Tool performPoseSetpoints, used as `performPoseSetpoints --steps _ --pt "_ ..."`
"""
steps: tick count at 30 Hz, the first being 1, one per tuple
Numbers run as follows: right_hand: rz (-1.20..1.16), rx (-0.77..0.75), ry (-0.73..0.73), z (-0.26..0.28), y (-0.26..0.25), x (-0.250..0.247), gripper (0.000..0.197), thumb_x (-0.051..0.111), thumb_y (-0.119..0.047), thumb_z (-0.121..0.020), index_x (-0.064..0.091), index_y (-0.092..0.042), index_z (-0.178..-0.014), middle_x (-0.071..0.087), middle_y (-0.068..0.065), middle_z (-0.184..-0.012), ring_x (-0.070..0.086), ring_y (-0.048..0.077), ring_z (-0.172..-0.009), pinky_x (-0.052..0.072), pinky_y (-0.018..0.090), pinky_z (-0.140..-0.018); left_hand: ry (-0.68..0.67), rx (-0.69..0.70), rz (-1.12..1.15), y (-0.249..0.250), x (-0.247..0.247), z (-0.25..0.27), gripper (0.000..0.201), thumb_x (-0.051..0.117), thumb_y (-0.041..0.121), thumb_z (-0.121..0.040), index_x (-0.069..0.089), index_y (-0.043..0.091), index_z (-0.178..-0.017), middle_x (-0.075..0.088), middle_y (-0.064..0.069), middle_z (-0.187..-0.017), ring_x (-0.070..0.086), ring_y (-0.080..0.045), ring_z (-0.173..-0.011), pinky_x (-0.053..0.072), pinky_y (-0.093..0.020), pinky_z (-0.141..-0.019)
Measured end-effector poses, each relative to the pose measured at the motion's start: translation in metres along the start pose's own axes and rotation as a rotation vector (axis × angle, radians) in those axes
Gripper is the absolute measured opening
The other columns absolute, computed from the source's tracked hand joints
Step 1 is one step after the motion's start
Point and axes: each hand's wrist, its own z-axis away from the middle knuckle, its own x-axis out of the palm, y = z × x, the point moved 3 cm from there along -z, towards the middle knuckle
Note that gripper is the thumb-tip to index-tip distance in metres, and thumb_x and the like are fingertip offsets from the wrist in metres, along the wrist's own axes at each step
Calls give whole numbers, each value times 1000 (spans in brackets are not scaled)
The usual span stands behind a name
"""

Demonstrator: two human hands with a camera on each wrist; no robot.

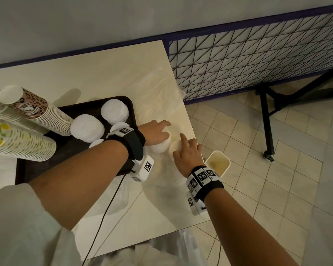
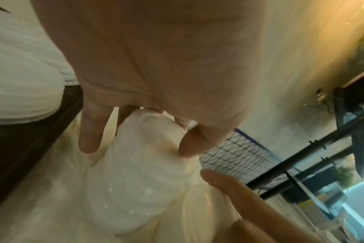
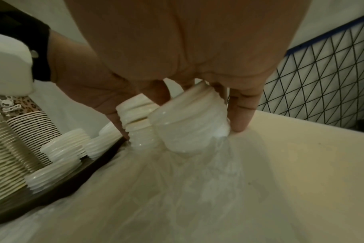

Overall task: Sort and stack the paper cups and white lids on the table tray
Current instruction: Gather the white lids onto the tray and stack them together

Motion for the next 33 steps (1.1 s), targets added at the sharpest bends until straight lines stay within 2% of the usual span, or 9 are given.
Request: performPoseSetpoints --steps 2,4,9,12,15,21,26,29,33 --pt "-5 29 -13 -2 -1 -1 73 47 -31 -95 14 -23 -160 35 16 -142 29 40 -130 32 51 -111 -5 -14 33 -2 -4 1 71 57 37 -97 24 33 -160 54 -13 -140 57 -30 -119 46 -35 -98" --pt "13 68 -42 -4 -1 -2 74 49 -33 -94 14 -21 -159 34 17 -143 30 41 -130 33 52 -109 -15 -22 50 -5 -7 2 80 65 37 -93 22 30 -160 58 -10 -138 57 -29 -119 48 -35 -99" --pt "98 91 -83 -6 -3 -4 71 53 -35 -94 21 -17 -155 35 19 -139 35 41 -127 40 50 -103 -14 -3 -23 -7 -6 3 81 70 41 -92 30 20 -160 45 -6 -157 46 -26 -140 38 -32 -110" --pt "98 92 -87 -6 -1 -4 71 55 -35 -94 23 -17 -155 35 18 -139 34 39 -129 43 49 -103 -8 18 -59 -7 -3 4 81 72 41 -91 34 17 -158 45 -5 -158 45 -25 -141 38 -32 -112" --pt "87 73 -77 -4 3 -4 69 56 -35 -94 25 -19 -154 36 17 -137 35 37 -127 44 48 -103 0 13 -14 -10 0 5 84 76 39 -88 35 16 -158 47 -7 -156 48 -26 -139 38 -30 -109" --pt "89 3 -32 2 10 -1 75 58 -38 -93 23 -21 -157 36 16 -134 37 37 -124 41 46 -106 40 12 19 -15 6 9 86 78 42 -85 37 18 -156 50 -8 -148 53 -27 -131 41 -29 -98" --pt "72 -33 17 7 12 0 74 62 -38 -91 28 -22 -155 34 15 -135 39 36 -122 43 46 -105 42 9 3 -17 9 14 92 81 48 -79 36 24 -156 43 -11 -143 55 -30 -125 47 -38 -106" --pt "2 -19 32 8 16 -1 79 68 -42 -86 31 -25 -154 32 10 -134 38 32 -124 44 44 -106 48 0 -26 -19 11 17 99 84 51 -75 34 26 -157 43 -12 -143 49 -33 -130 45 -41 -109" --pt "-85 12 5 9 23 -2 90 73 -43 -82 26 -26 -157 27 7 -134 35 28 -127 42 39 -109 63 9 -16 -20 16 23 87 83 48 -76 43 28 -150 51 -6 -135 43 -32 -130 42 -39 -102"
